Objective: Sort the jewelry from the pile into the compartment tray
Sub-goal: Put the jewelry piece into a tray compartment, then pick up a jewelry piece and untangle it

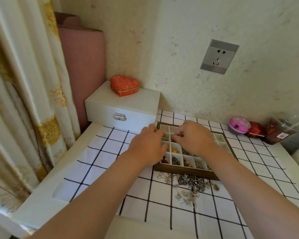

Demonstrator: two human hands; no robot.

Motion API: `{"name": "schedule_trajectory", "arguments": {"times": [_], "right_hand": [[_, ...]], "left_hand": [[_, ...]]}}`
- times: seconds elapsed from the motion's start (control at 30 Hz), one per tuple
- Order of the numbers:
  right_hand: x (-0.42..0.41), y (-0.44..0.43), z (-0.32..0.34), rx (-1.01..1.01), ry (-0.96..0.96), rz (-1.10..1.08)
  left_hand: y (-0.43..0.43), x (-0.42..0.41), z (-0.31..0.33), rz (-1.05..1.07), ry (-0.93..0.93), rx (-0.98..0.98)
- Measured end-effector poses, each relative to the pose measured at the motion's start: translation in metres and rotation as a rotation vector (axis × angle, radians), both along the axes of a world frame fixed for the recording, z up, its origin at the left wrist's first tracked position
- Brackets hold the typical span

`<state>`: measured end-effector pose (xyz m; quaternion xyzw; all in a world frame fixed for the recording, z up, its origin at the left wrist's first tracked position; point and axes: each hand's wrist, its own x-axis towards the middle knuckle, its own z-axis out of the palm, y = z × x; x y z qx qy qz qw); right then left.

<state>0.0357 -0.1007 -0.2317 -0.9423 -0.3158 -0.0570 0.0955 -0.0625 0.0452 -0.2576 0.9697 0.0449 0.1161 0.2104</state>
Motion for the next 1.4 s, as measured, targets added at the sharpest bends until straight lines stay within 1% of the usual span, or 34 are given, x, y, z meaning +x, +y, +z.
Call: {"name": "schedule_trajectory", "arguments": {"times": [0.1, 0.3, 0.43, 0.57, 0.67, 0.73, 0.83, 0.9, 1.0, 1.07, 1.17, 1.4], "right_hand": [[-0.001, -0.003, 0.011, -0.044, 0.127, -0.001], [-0.008, -0.003, 0.012, -0.071, 0.179, 0.052], [-0.007, -0.008, 0.017, 0.021, 0.187, 0.020], [-0.011, -0.025, 0.028, 0.104, 0.155, 0.022], [-0.023, -0.041, 0.038, 0.146, 0.168, 0.071], [-0.033, -0.055, 0.042, 0.113, 0.188, 0.110], [-0.043, -0.078, 0.042, 0.049, 0.200, 0.128], [-0.049, -0.094, 0.041, 0.025, 0.251, 0.121], [-0.058, -0.115, 0.037, -0.034, 0.296, 0.123], [-0.063, -0.126, 0.034, -0.085, 0.289, 0.125], [-0.068, -0.135, 0.026, -0.155, 0.223, 0.155], [-0.075, -0.134, 0.019, -0.168, 0.101, 0.192]], "left_hand": [[0.000, 0.000, -0.002, -0.005, -0.007, 0.006], [-0.003, 0.000, -0.005, -0.063, -0.005, 0.029], [-0.005, 0.000, -0.004, -0.083, 0.024, 0.062], [-0.013, -0.002, 0.001, -0.098, -0.051, 0.065], [-0.030, -0.006, 0.006, -0.154, -0.141, 0.052], [-0.042, -0.010, 0.008, -0.231, -0.184, 0.051], [-0.056, -0.016, 0.013, -0.334, -0.194, 0.036], [-0.063, -0.021, 0.014, -0.391, -0.174, 0.022], [-0.072, -0.028, 0.013, -0.446, -0.135, 0.088], [-0.077, -0.031, 0.011, -0.475, -0.132, 0.123], [-0.081, -0.035, 0.006, -0.498, -0.093, 0.154], [-0.084, -0.037, 0.007, -0.480, -0.046, 0.175]]}}
